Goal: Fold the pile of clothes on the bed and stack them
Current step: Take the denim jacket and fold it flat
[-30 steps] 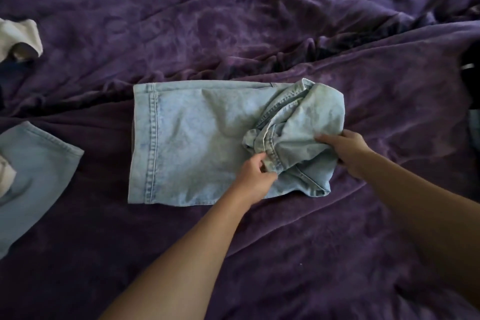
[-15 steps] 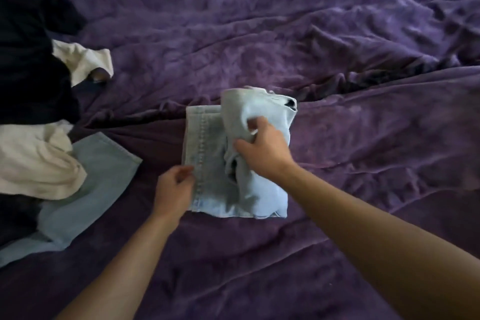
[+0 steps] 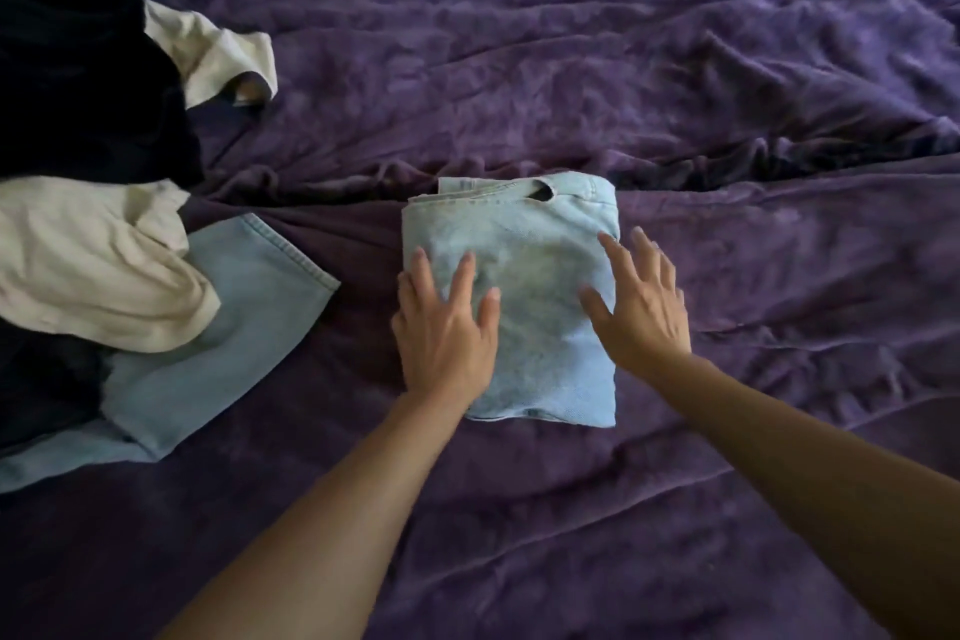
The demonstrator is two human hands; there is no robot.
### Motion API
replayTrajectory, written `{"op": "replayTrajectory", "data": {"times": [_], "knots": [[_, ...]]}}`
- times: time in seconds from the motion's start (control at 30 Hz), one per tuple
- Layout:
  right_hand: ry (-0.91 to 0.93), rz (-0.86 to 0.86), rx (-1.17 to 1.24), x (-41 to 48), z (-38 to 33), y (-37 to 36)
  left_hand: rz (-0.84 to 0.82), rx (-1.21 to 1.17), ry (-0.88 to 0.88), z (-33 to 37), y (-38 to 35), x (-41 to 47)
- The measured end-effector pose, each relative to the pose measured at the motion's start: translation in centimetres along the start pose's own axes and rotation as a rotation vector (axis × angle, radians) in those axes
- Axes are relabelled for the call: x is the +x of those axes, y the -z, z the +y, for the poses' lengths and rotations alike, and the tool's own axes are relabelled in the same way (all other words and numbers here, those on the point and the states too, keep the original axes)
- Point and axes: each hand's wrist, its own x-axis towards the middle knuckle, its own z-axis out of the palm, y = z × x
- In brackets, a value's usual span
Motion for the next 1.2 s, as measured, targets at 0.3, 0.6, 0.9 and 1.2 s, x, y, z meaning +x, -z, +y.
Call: {"op": "replayTrajectory", "data": {"times": [0.3,0.6,0.9,1.2], "knots": [[-0.225,-0.083,0.134,0.5,-0.9,-8.1,-0.076,0.278,-0.003,-4.5,-5.6,3.6],[-0.301,-0.013,0.321,-3.1,0.0,-5.9,-0.086,-0.062,0.044,-2.3,-3.6,1.0],[-0.395,-0.003,0.312,-15.8,9.0,1.0,-0.232,-0.191,-0.02,5.6,-3.1,-10.6],[-0.382,0.118,0.265,-27.6,24.9,12.4,-0.216,-0.34,-0.086,22.3,-7.2,-25.1]]}}
